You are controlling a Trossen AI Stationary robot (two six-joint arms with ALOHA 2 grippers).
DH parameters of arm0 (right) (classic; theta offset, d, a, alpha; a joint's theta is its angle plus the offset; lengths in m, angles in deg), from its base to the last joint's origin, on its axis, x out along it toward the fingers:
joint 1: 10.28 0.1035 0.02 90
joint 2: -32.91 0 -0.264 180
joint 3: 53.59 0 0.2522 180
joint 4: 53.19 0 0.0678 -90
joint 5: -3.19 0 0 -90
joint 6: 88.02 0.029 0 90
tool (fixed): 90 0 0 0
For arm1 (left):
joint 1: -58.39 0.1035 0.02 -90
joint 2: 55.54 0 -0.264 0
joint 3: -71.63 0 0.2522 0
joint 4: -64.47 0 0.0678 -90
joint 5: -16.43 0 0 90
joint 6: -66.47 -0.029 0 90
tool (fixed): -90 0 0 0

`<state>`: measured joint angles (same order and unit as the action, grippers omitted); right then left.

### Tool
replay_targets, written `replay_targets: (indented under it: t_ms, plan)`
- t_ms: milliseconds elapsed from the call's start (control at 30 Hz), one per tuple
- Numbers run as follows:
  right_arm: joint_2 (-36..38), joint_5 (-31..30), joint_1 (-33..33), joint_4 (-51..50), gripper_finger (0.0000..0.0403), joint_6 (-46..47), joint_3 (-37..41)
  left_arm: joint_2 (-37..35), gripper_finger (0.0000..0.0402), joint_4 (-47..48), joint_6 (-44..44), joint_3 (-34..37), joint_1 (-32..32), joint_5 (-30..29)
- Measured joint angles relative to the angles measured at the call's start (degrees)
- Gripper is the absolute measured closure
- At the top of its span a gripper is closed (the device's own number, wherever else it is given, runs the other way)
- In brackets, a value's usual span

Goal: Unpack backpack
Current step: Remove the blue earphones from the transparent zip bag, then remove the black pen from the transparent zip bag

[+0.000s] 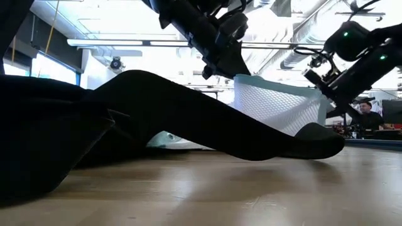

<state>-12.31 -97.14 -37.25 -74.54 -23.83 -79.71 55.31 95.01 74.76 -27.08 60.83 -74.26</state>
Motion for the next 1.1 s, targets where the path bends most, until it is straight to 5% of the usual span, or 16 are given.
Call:
replay_targets:
  t_ms: [267,400,500,600,867,1100]
  plan:
    - [-2.72,3.92,-6.73,-1.60,0.0219,-18.59,-4.52,0.00,0.0401,-0.11,5.86,0.00,-0.64,-1.12]
    - [-2.70,16.59,-5.89,-1.91,0.0174,-29.39,-5.77,0.00,0.0401,-0.10,7.87,0.00,-0.54,-2.76]
    - [-2.70,24.17,-2.16,-4.87,0.0173,-33.06,-6.59,0.00,0.0401,-0.11,9.10,0.00,-0.19,-3.63]
    - [-2.71,24.39,3.92,-7.07,0.0190,-34.79,-7.30,0.00,0.0401,-0.13,9.62,0.00,0.17,-4.50]
    - [-7.86,10.07,17.17,-8.96,0.0233,-28.72,-7.32,0.00,0.0401,-0.11,9.62,0.00,0.54,-4.52]
    - [-18.22,8.73,20.56,-2.71,0.0235,-31.42,-7.74,0.00,0.0401,-0.09,9.14,0.00,0.54,-4.47]
